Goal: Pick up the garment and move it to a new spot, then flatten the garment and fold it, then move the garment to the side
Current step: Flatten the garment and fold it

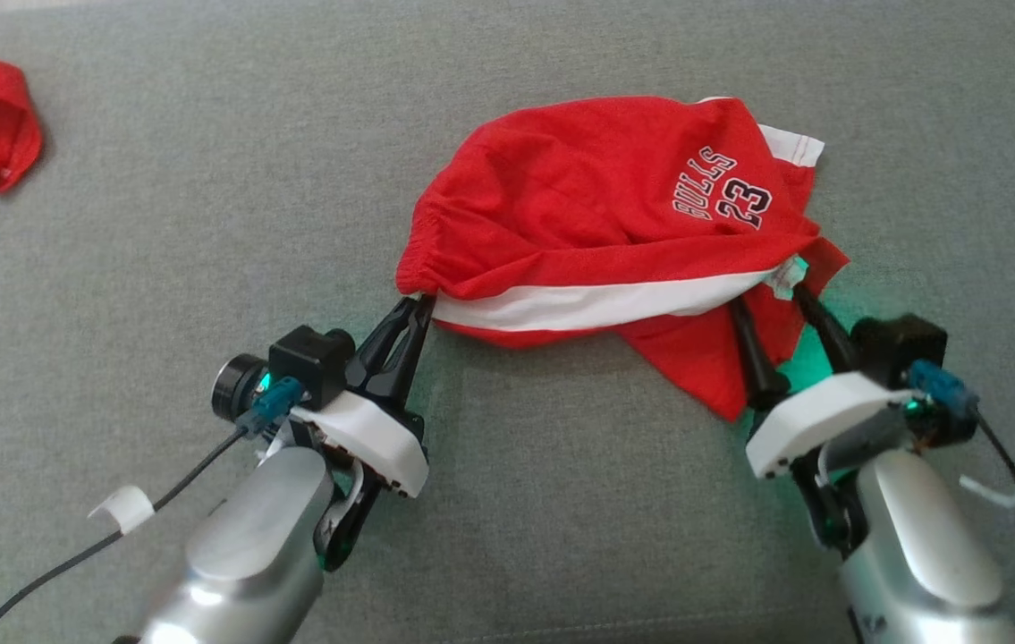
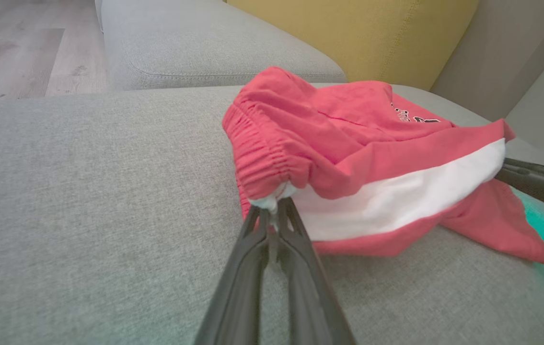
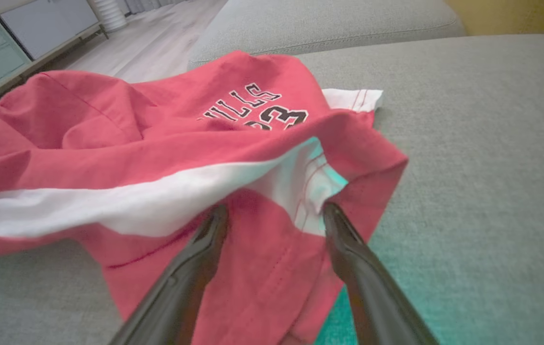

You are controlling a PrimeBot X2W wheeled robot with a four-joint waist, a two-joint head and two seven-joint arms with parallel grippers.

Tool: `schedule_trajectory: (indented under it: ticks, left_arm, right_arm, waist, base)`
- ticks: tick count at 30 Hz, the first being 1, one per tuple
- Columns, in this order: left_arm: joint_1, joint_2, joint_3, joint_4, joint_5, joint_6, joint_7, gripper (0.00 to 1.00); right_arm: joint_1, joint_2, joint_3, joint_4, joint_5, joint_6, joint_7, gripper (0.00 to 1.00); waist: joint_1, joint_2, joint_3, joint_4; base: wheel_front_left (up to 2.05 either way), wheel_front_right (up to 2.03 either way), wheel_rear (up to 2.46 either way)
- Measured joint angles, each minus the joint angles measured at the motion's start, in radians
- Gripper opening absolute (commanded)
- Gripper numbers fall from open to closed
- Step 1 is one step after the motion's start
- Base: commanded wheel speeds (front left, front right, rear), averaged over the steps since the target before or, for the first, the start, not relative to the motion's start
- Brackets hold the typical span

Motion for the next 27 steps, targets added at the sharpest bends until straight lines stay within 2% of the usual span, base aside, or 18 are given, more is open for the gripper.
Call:
schedule_trajectory:
  ticks: [9,10,12,13,16,17,23,25,27]
  left_arm:
    - [0.000,0.002,0.000,-0.018,0.000,0.014,-0.007,0.00]
    - [0.000,0.002,-0.001,-0.020,0.000,0.014,-0.007,0.00]
    - [0.000,0.003,-0.001,-0.024,-0.001,0.014,-0.007,0.00]
    - [0.001,0.003,-0.001,-0.026,-0.005,0.015,-0.007,0.00]
    - [0.001,0.005,-0.001,-0.030,-0.007,0.019,-0.007,0.00]
    - [0.002,0.006,-0.001,-0.032,-0.007,0.019,-0.007,0.00]
    - [0.002,0.012,-0.001,-0.038,-0.008,0.030,-0.006,0.00]
    - [0.002,0.015,-0.001,-0.039,-0.015,0.031,-0.006,0.00]
    - [0.002,0.018,-0.001,-0.040,-0.017,0.031,-0.006,0.00]
  right_arm:
    - [-0.077,-0.003,-0.019,0.099,-0.017,0.000,-0.011,1.00]
    - [-0.081,-0.003,-0.014,0.102,-0.008,0.000,-0.014,0.96]
    - [-0.086,-0.002,0.001,0.104,-0.002,0.000,-0.024,0.62]
    - [-0.086,-0.002,0.006,0.105,-0.001,0.000,-0.025,0.51]
    - [-0.086,-0.002,0.011,0.106,0.002,0.000,-0.035,0.39]
    - [-0.086,-0.002,0.014,0.106,0.006,0.000,-0.036,0.39]
    - [-0.086,-0.002,0.020,0.099,0.014,0.000,-0.038,0.16]
    - [-0.086,-0.002,0.014,0.093,0.013,0.000,-0.038,0.02]
    - [-0.086,-0.002,0.007,0.086,0.007,0.000,-0.038,0.00]
  waist:
    - [0.0000,0.0000,0.004,0.008]
    - [0.0000,0.0000,0.004,0.008]
    - [0.0000,0.0000,0.004,0.008]
    - [0.0000,0.0000,0.003,0.008]
    - [-0.0001,0.0000,0.001,0.005]
    - [0.0000,0.0000,0.000,0.003]
    - [0.0000,0.0000,-0.002,-0.003]
    - [0.0000,0.0000,-0.003,-0.005]
    - [0.0000,0.0000,-0.005,-0.007]
  base:
    - [0.00,0.00,0.00]
    - [0.00,0.00,0.00]
    - [0.00,0.00,0.00]
    - [0.00,0.00,0.00]
    - [0.00,0.00,0.00]
    - [0.00,0.00,0.00]
    - [0.00,0.00,0.00]
    - [0.00,0.00,0.00]
    - [0.00,0.00,0.00]
